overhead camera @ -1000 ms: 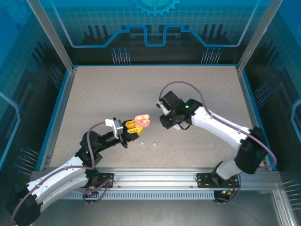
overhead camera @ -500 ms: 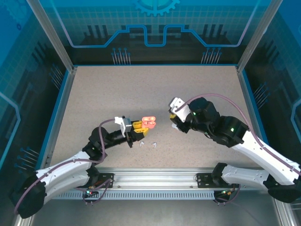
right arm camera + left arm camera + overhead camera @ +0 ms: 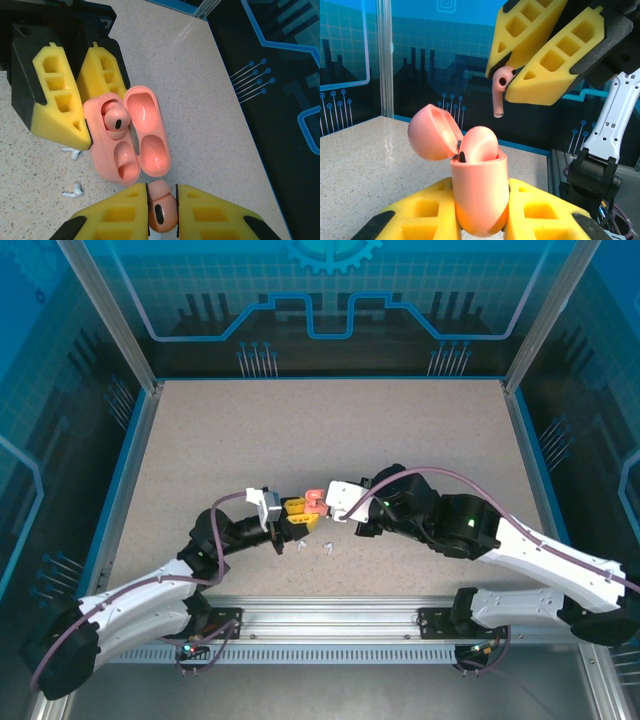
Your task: Insert the wireless bluetooth earbuds into the charging case
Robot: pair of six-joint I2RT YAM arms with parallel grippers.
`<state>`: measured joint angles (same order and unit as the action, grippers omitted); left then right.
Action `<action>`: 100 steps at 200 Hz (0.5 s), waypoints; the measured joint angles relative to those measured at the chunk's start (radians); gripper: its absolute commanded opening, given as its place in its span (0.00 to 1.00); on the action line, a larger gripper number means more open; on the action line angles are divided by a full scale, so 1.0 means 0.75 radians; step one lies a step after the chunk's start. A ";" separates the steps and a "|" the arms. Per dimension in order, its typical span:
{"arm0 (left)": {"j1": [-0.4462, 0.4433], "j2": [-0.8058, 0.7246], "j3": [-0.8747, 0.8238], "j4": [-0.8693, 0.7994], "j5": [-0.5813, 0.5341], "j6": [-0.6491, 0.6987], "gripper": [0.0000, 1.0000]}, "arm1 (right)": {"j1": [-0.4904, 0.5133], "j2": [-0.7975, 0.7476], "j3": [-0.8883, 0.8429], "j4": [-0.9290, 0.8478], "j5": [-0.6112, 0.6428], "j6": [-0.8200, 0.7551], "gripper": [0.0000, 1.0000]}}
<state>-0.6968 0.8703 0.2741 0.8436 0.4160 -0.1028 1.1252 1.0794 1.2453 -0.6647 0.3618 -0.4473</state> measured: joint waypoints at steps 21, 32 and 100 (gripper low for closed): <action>0.000 -0.002 0.000 -0.001 0.000 0.001 0.00 | 0.005 0.018 0.004 0.012 0.006 -0.019 0.16; 0.000 -0.005 0.000 -0.001 0.000 0.000 0.00 | 0.008 0.024 0.006 0.016 0.007 -0.025 0.16; 0.000 -0.020 0.000 -0.001 0.000 0.001 0.00 | 0.012 0.059 0.007 0.054 0.007 -0.034 0.16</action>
<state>-0.6968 0.8555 0.2741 0.8433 0.4160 -0.1024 1.1343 1.1236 1.2503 -0.6239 0.3668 -0.4728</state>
